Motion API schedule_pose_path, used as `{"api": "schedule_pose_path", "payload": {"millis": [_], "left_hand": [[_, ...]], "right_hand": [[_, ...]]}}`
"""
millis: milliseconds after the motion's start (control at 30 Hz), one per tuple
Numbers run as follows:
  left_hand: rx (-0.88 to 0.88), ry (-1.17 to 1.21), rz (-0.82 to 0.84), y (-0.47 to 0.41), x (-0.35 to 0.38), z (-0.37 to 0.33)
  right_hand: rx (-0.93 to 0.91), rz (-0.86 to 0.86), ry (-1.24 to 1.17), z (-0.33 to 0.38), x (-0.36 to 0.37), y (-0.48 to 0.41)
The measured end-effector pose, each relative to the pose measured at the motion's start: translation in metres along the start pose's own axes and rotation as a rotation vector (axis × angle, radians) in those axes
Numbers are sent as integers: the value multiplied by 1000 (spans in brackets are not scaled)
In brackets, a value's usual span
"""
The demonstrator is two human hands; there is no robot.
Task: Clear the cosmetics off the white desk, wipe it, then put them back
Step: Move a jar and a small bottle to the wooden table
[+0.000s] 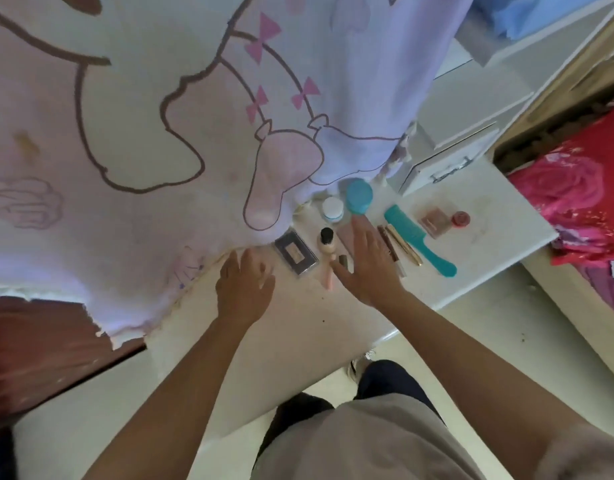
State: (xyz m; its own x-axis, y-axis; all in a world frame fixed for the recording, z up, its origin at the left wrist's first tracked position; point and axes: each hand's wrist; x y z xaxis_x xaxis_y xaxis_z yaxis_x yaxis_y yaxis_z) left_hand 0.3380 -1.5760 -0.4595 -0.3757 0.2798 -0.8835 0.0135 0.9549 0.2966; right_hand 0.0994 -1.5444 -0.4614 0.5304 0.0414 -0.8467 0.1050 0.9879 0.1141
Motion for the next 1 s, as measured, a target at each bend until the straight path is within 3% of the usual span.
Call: {"api": "schedule_pose_path", "payload": {"millis": [167, 300, 733, 1000], "left_hand": [[-165, -13, 113, -37, 27, -8], [-189, -51, 121, -50, 43, -2], [-91, 111, -39, -20, 9, 10], [-152, 263, -366, 65, -43, 87]], "right_hand": [[-40, 270, -3, -13, 8, -61], [-29, 395, 37, -19, 21, -77], [-134, 208, 29, 17, 6, -55], [-330, 138, 85, 121, 17, -11]]}}
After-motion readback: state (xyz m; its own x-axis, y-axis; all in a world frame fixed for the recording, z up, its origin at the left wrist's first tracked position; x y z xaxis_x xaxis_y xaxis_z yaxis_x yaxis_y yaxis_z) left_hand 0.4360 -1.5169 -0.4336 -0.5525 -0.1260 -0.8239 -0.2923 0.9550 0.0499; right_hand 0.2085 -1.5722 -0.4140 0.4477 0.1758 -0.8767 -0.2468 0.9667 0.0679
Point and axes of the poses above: each hand's wrist, its own y-axis away from the middle knuckle, its own x-axis out of the palm, z = x × y, and after that the axes turned 3 degrees about y, right-handed
